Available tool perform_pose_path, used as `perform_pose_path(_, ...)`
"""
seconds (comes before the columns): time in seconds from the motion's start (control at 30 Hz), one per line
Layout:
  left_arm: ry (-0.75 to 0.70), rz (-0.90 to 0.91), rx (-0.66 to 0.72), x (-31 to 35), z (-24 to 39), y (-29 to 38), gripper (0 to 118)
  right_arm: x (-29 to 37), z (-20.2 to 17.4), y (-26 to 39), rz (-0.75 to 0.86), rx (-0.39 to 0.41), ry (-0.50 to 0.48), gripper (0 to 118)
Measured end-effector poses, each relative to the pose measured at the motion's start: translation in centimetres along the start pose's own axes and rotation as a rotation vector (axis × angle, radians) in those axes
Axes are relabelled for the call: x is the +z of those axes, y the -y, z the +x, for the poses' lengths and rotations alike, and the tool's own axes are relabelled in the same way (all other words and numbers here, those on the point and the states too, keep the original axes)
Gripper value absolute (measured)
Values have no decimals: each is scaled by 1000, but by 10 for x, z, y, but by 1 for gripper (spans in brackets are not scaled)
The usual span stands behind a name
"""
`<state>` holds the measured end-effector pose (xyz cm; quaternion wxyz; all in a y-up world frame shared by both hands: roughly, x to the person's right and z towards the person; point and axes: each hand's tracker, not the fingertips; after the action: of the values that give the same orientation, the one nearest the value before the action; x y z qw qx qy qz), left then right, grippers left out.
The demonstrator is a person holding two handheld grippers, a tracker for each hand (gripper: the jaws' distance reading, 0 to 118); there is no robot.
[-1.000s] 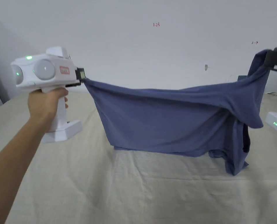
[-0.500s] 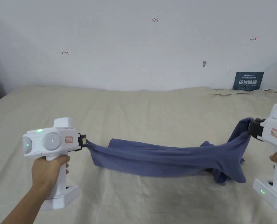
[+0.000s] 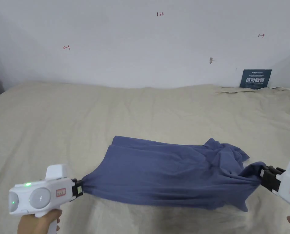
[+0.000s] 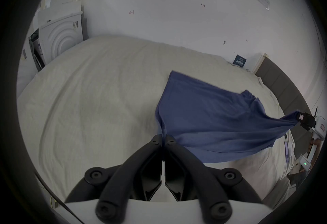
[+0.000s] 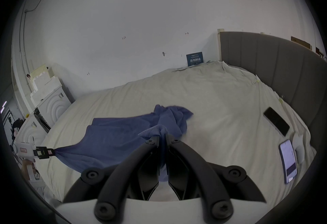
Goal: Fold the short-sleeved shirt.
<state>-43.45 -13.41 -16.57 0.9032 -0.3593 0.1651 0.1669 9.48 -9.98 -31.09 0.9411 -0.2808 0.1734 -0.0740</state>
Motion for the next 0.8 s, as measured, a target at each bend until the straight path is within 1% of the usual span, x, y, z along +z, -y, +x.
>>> perform_pose_path(0.2, 5, -58, -6, 31, -9, 53, 0, 48, 2, 41, -39, -17, 6, 4)
perform_pose_path(0.27, 7, -68, -4, 45, -14, 69, 0, 63, 7, 56, -56, -9, 24, 4)
perform_pose_path(0.37, 5, -95, -4, 63, -21, 91, 0, 84, 13, 76, -85, -29, 28, 4)
perform_pose_path(0.53, 3, -133, 8, 86, -38, 119, 0, 110, 22, 109, -130, -35, 58, 4)
perform_pose_path(0.67, 3, -170, 43, 93, -40, 133, 0, 113, 29, 133, -186, -50, 85, 4)
perform_pose_path(0.8, -22, -215, 0, 77, -35, 141, 0, 96, 33, 150, -259, -57, 140, 4)
